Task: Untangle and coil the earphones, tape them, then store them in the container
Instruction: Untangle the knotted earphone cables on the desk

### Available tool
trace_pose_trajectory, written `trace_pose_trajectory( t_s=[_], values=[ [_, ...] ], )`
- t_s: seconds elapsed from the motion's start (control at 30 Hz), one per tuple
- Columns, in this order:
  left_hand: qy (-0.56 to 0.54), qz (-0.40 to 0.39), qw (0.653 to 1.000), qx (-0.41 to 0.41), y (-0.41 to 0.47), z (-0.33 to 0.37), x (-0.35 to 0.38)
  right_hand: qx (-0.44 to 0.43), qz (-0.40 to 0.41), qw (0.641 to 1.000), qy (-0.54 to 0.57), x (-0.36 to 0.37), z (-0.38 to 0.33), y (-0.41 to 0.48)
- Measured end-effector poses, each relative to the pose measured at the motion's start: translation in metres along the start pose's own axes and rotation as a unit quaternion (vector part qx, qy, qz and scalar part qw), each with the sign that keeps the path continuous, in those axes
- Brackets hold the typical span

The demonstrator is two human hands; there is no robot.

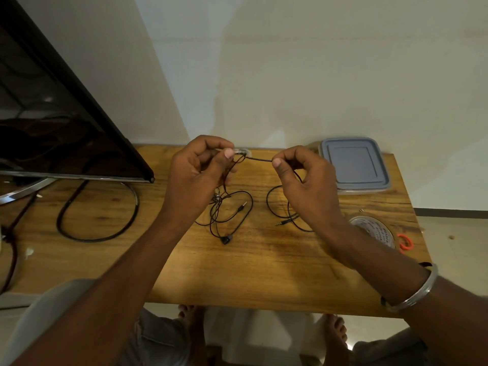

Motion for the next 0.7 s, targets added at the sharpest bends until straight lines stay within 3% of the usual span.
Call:
trace_pose_trajectory(
  t_s=[0.17, 0.5, 0.7],
  values=[
    [-0.003, -0.025, 0.998, -0.063, 0.002, -0.015, 0.002, -0.005, 0.016, 1.000, 0.012, -0.003, -0.001, 0.001],
    [0.088, -0.067, 0.991, -0.071, -0.001, -0.026, 0.009, -0.006, 0.044, 0.999, 0.022, -0.010, -0.005, 0.003],
    [0.020, -0.037, 0.994, -0.101, -0.001, -0.026, 0.009, -0.015, 0.044, 0.999, 0.021, -0.009, -0.006, 0.002]
  ],
)
Point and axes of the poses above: each hand's wrist, its own y-axis towards the middle knuckle, its own x-axis out of the palm, z = x × y, the point moved 9 cm from there along y, towards the middle knuckle, and after that the axes turned 4 degrees about z, right-handed, at the moved point
